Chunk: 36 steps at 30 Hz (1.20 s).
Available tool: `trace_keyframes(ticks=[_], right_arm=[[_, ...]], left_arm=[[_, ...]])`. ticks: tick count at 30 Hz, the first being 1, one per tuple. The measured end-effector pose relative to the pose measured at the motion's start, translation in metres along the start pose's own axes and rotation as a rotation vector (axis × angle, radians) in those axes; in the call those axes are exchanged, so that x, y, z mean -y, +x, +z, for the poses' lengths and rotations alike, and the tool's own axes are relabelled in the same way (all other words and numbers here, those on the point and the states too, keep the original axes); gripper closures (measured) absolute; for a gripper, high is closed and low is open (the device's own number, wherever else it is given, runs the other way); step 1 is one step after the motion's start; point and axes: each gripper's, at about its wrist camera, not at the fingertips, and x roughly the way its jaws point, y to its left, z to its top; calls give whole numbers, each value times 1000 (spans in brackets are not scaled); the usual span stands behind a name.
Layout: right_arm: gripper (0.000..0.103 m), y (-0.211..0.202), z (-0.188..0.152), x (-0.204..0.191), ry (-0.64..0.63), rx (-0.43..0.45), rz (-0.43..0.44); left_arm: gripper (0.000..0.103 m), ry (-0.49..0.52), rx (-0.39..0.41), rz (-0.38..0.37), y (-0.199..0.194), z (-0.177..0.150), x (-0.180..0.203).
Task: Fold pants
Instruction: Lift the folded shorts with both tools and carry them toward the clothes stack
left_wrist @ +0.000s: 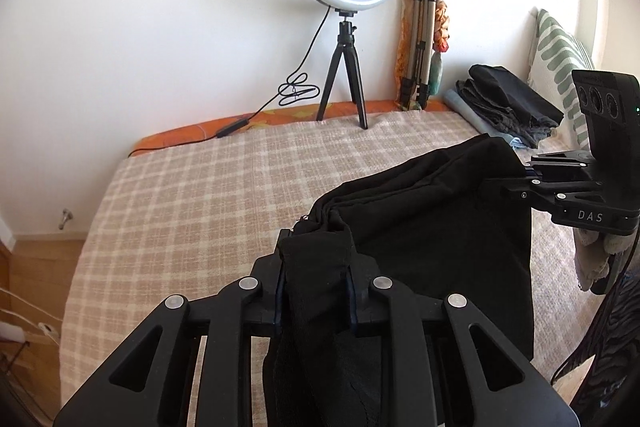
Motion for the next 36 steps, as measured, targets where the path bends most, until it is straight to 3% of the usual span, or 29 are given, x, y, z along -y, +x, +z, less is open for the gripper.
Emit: trace_keyframes(ticks=[11,19,36], right_arm=[[94,-77,15,13,3,96,-87],[94,-137,8,39,22,154,-178],[94,-270,-22,154,142,246,-419]], left_arm=[[83,31,90,-40,-27,38,50],[83,40,140,-113,-25,66,99],[83,160,196,-327,19,126,253]])
